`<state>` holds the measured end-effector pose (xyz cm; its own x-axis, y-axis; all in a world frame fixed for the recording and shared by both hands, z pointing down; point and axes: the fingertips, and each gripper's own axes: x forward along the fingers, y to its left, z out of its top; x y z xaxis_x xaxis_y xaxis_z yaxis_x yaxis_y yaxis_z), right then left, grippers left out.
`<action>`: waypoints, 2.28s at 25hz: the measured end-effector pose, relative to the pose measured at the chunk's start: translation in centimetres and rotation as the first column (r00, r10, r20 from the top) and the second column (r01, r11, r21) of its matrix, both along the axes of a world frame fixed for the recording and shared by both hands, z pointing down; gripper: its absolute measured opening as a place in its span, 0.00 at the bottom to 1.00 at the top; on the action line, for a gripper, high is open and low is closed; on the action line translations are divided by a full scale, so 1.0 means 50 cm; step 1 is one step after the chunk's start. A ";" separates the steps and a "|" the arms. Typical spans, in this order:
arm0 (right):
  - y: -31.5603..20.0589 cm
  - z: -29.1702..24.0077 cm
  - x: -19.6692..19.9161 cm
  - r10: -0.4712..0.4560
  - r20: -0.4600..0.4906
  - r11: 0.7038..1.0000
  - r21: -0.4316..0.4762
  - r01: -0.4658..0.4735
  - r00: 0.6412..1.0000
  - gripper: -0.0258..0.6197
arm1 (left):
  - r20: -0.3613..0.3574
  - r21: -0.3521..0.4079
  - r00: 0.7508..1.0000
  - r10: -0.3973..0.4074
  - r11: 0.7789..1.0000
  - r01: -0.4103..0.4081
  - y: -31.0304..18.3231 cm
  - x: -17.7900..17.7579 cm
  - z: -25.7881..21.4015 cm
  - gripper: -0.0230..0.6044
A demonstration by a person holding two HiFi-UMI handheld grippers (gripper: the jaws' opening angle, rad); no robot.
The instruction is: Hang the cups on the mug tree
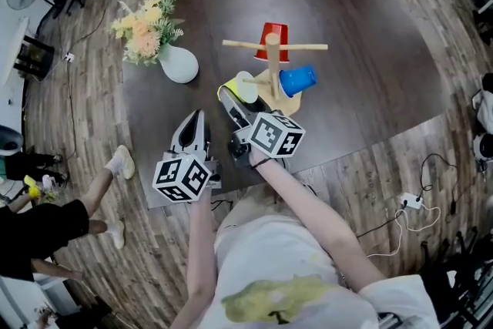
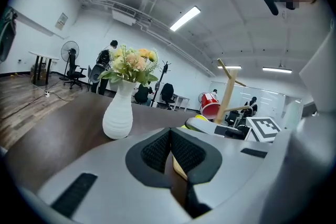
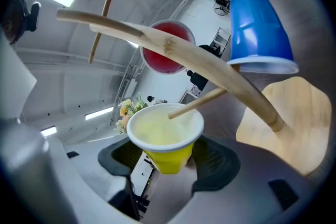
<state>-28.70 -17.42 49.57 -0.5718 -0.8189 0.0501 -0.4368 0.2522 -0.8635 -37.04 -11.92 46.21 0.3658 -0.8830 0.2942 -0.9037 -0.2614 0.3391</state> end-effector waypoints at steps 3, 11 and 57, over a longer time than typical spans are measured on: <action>0.003 -0.008 0.009 0.011 0.044 1.000 0.003 -0.011 0.999 0.50 | 0.002 0.002 1.000 0.014 1.000 -0.014 -0.001 0.007 -0.005 0.07; 0.003 -0.006 0.030 0.012 0.178 1.000 -0.016 -0.009 0.984 0.50 | 0.007 0.009 1.000 0.021 1.000 -0.021 -0.003 0.029 -0.014 0.07; 0.048 0.061 0.057 -0.105 0.260 0.977 -0.153 0.149 0.960 0.57 | -0.006 0.022 0.999 -0.041 0.999 0.041 0.023 0.047 -0.026 0.07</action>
<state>-25.84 -15.01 52.63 -0.6825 -0.7304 0.0248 -0.1767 0.1320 -0.9754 -34.68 -10.79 44.90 0.3306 -0.9036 0.2725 -0.9119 -0.2314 0.3390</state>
